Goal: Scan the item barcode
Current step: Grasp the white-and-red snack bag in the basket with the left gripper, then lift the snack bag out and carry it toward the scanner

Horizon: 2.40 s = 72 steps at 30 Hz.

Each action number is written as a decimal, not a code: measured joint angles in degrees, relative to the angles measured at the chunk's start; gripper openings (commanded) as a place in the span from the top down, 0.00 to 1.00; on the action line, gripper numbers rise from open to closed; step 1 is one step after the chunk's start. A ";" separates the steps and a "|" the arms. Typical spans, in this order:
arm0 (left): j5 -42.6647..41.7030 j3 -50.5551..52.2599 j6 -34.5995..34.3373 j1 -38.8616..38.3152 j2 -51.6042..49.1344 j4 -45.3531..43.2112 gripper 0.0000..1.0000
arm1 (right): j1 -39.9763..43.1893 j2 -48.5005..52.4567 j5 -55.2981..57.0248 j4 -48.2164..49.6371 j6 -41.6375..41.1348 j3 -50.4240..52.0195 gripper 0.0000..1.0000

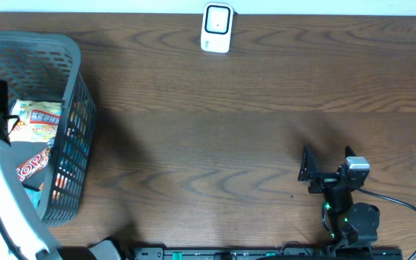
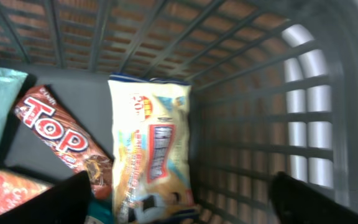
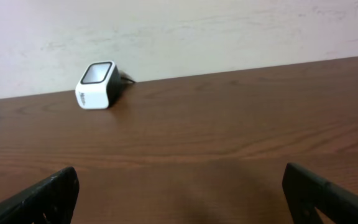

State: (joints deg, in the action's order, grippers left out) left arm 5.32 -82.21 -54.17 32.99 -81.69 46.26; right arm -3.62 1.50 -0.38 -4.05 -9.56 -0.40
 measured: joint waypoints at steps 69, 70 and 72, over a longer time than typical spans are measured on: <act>-31.98 -1.68 25.22 -33.77 5.35 -10.08 0.93 | 0.00 0.00 0.00 0.00 0.00 0.00 0.01; -32.26 -1.66 26.93 -37.20 3.69 -9.81 0.93 | 0.00 0.00 0.00 0.00 0.00 0.00 0.01; -32.00 -1.57 29.35 -43.23 0.00 -8.72 0.93 | 0.00 0.00 0.00 -0.02 0.00 0.00 0.01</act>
State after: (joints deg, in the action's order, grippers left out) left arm -26.68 -83.79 -24.82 -10.24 -81.69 37.54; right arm -3.62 1.50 -0.38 -4.08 -9.56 -0.40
